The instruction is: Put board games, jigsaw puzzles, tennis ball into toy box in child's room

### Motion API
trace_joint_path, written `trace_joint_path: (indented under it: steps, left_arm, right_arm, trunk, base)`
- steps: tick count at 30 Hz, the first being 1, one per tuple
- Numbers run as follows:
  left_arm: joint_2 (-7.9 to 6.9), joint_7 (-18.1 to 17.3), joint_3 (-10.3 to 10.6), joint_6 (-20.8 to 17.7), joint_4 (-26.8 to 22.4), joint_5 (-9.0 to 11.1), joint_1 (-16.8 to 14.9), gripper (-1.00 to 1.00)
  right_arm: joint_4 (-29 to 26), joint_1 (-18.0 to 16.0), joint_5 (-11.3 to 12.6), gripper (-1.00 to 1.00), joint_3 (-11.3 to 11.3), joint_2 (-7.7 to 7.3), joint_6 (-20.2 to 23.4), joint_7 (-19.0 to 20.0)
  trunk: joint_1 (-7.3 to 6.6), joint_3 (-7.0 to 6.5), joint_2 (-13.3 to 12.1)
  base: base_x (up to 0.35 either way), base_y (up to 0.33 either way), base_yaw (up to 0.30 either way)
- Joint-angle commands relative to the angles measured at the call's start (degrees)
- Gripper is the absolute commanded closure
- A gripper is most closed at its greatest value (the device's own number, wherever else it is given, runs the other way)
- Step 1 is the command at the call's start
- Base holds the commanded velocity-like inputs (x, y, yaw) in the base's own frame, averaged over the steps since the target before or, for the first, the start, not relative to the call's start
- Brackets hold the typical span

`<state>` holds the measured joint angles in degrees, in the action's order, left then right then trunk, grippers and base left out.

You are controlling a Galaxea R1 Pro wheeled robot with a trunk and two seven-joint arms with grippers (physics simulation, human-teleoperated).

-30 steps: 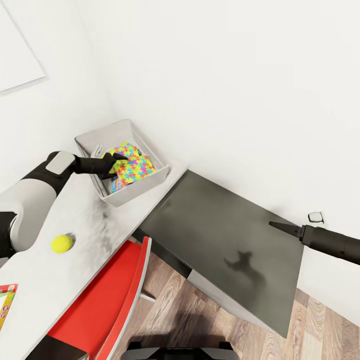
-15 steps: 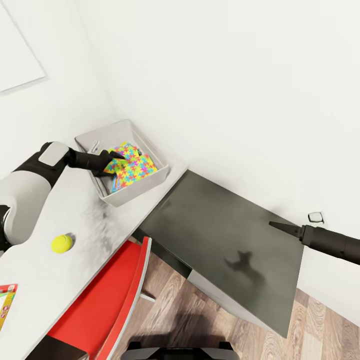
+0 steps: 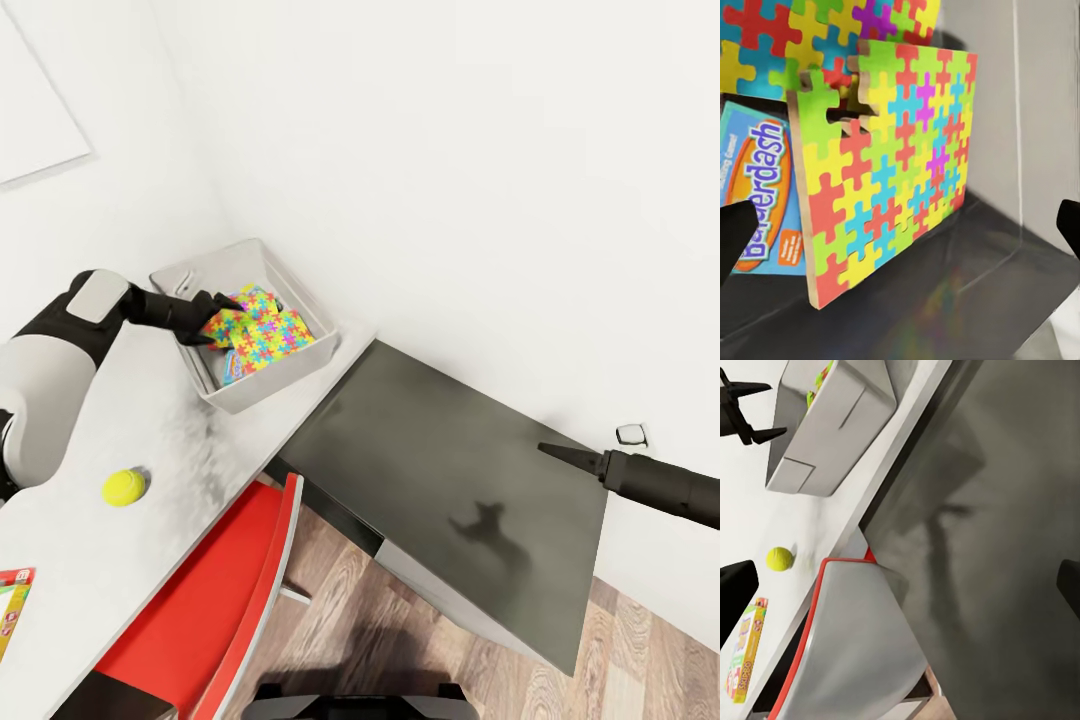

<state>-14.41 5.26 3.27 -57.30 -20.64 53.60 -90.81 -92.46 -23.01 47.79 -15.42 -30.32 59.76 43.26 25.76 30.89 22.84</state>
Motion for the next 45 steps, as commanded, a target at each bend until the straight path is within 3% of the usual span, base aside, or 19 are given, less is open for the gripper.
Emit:
trace_joint_path:
  steps: [1,5,13,19,30,45]
  left_arm:
    - [-0.18,0.6,0.3,-0.2,-0.5,0.7,0.0,-1.00]
    - [-0.48,0.7,-0.4,-0.3,-2.8,1.3,0.2,-1.00]
    - [-0.84,0.3,-5.7,-1.8,-11.2,5.1,2.7,-1.00]
    - [-0.86,0.0,-7.3,-2.2,-14.5,6.2,4.4,-1.00]
    - [-0.96,-0.8,-8.1,-2.4,-17.6,7.9,5.7,-1.00]
    - [-1.04,-1.2,-8.4,-2.5,-18.5,8.6,6.7,-1.00]
  right_arm:
    - [0.0,0.0,-0.2,-1.00,0.0,-0.01,0.2,0.3]
    - [0.0,0.0,-0.2,-1.00,0.0,-0.01,0.2,0.3]
    - [0.0,0.0,-0.2,-1.00,0.0,-0.01,0.2,0.3]
    - [0.0,0.0,-0.2,-1.00,0.0,-0.01,0.2,0.3]
    - [0.0,0.0,-0.2,-1.00,0.0,0.04,0.2,0.3]
    - [0.0,0.0,-0.2,-1.00,0.0,0.04,0.2,0.3]
  trunk:
    - [0.03,0.08,0.1]
    - [0.03,0.08,0.1]
    - [0.03,0.08,0.1]
    - [0.03,0.08,0.1]
    - [0.03,0.08,0.1]
    - [0.03,0.08,0.1]
  base:
    - [0.000,0.000,0.000]
    - [0.000,0.000,0.000]
    - [-0.001,0.000,0.000]
    - [-0.069,0.000,0.000]
    - [-0.257,0.000,0.000]
    - [-0.276,0.024,0.071]
